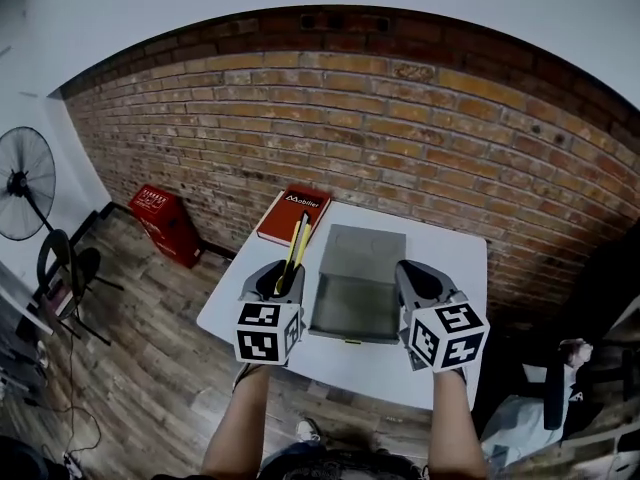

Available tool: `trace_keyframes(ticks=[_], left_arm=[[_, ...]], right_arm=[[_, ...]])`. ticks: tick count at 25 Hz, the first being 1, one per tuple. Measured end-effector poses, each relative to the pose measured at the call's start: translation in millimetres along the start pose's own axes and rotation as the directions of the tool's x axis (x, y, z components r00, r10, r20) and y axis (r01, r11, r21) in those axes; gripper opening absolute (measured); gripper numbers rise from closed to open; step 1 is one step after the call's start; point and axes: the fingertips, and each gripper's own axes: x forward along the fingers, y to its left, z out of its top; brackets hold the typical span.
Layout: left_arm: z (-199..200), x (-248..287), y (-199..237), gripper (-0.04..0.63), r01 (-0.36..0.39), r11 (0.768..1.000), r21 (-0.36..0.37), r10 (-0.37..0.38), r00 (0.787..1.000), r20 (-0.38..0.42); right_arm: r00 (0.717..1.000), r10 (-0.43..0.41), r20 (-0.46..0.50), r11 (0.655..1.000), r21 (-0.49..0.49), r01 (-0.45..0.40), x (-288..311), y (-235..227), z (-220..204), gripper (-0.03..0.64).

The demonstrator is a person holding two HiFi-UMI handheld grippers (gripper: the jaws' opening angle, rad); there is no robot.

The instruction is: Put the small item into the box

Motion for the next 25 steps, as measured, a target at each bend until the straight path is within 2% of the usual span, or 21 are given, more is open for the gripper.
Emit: trace_keyframes(ticks=[6,14,19,25], left_arm=[[3,25,19,0.132,0.095,0.995,0.018,-0.095,0.995,-0.006],[11,47,21,0.132,0.199,0.979,0.041,-0.199,0.980,0.004],[11,59,13,0.132,0.229,0.972,0.043,-0.229,0.973,0.000],[13,70,-4,0.132,0.227,0.971,0.069,-0.227,0.974,-0.013]], right_arm=[[0.996,-0.088,-0.005,0.996,0.011,0.088,18,6,4,0.020],[0.981,-0.194,-0.010,0.981,0.004,0.194,19,3,9,0.020],[0.973,-0.230,-0.010,0.973,0.006,0.230,14,-10,9,0.020],[0.974,-0.226,0.002,0.974,0.013,0.226,12,-34,9,0.020]])
